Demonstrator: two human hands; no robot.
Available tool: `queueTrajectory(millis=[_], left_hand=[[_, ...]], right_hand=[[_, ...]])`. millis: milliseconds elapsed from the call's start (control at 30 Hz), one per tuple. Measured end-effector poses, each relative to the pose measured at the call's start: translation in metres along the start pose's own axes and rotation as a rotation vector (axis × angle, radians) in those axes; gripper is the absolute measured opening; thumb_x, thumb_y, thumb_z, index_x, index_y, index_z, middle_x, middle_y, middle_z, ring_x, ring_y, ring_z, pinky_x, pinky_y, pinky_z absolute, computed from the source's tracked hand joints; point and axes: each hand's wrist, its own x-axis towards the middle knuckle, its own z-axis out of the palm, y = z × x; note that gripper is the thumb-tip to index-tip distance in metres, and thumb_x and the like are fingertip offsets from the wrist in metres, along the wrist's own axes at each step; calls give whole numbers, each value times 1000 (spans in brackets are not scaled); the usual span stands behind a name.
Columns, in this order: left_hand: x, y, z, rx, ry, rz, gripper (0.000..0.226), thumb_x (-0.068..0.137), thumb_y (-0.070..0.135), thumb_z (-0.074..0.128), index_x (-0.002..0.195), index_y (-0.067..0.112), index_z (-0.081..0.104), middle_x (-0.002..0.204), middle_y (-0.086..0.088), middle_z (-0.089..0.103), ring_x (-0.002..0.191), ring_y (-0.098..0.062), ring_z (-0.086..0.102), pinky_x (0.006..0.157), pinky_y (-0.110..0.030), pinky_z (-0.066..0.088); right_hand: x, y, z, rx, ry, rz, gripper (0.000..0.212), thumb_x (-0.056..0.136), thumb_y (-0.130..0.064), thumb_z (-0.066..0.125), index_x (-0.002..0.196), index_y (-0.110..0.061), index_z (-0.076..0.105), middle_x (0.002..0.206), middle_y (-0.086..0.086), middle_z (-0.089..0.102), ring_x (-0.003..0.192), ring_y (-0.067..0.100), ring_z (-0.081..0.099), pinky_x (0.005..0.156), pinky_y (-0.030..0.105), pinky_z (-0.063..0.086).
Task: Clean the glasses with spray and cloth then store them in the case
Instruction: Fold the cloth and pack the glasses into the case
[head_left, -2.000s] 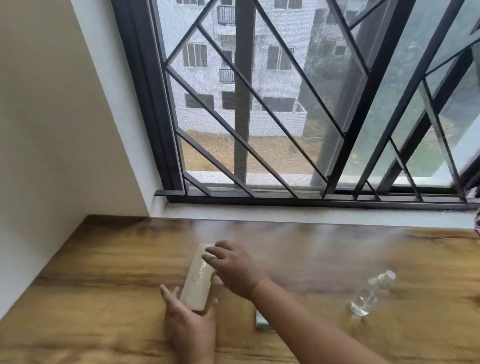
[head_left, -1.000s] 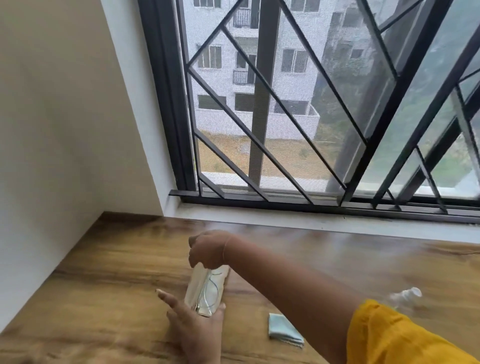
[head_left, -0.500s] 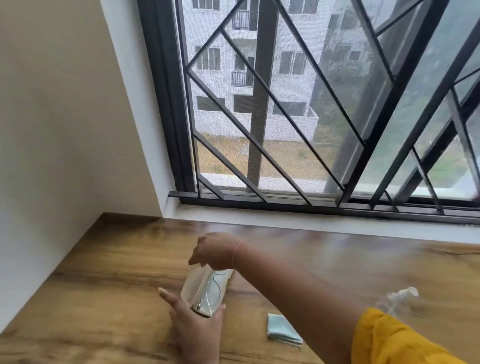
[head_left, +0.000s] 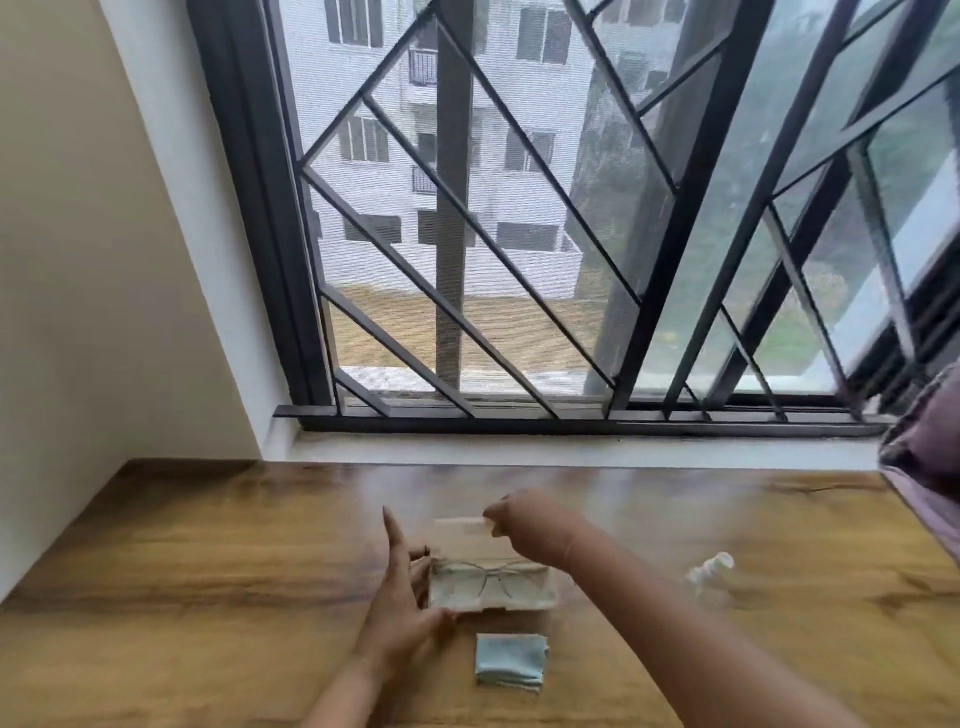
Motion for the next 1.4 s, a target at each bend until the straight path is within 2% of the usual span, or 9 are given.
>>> queueTrajectory(millis=[167,333,467,600,800,933,1100,1233,1400], left_hand=[[4,-4,3,1,-22,-2,130,67,-7,71,131,47,-28,116,3,49,107,6,56,103,-32,40],[4,-6,6,15,-14,-7,127,62,8,71,130,49,-28,114,9,50,103,14,55,100,-26,40],[4,-8,6,25,12,-19,128,58,15,72,128,53,-28,117,-1,50,117,-5,52,106,-34,38],[5,-15,7,43,21,6,131,56,19,73,128,56,-30,114,7,51,111,-1,55,101,-32,44],[6,-18,7,84,25,51,131,59,11,73,130,51,-30,112,9,50,111,-5,56,99,-27,44],[6,-17,8,72,16,44,132,58,10,74,131,48,-29,111,5,51,109,-2,56,98,-23,43],[10,-20,8,66,25,33,133,57,5,74,131,42,-30,102,10,54,93,15,57,81,-5,42],[10,-23,8,67,27,48,131,58,10,72,131,44,-32,104,10,53,95,10,59,84,-9,43],[12,-25,7,65,16,41,131,57,18,71,132,43,-33,103,10,53,94,11,59,79,-5,43]], right_hand=[[-8,6,6,8,59,40,26,92,-12,45,110,-21,62,108,6,67,101,27,59,65,26,36],[-7,4,14,-6,105,47,29,94,-16,42,117,-22,58,109,3,65,104,25,56,73,32,47],[-22,-3,10,-6,278,18,34,91,-20,52,124,-19,58,117,3,64,109,26,55,89,35,48],[-63,-21,26,157,726,73,11,64,-10,77,70,-17,71,72,0,62,70,23,57,64,31,52],[-93,-45,66,48,427,158,26,35,-33,86,44,-24,63,53,-13,54,55,12,59,46,19,46],[-91,-47,77,8,383,196,29,25,-36,85,42,-27,63,51,-13,54,57,13,63,50,20,49],[-86,-45,80,42,387,218,38,13,-39,86,38,-27,61,46,-15,52,51,10,59,43,19,44],[-80,-45,72,26,470,189,32,22,-31,85,42,-25,61,48,-13,52,51,10,57,44,15,41],[-54,-37,46,-4,582,234,22,41,-18,84,48,-25,64,55,-10,56,58,16,57,50,29,46]])
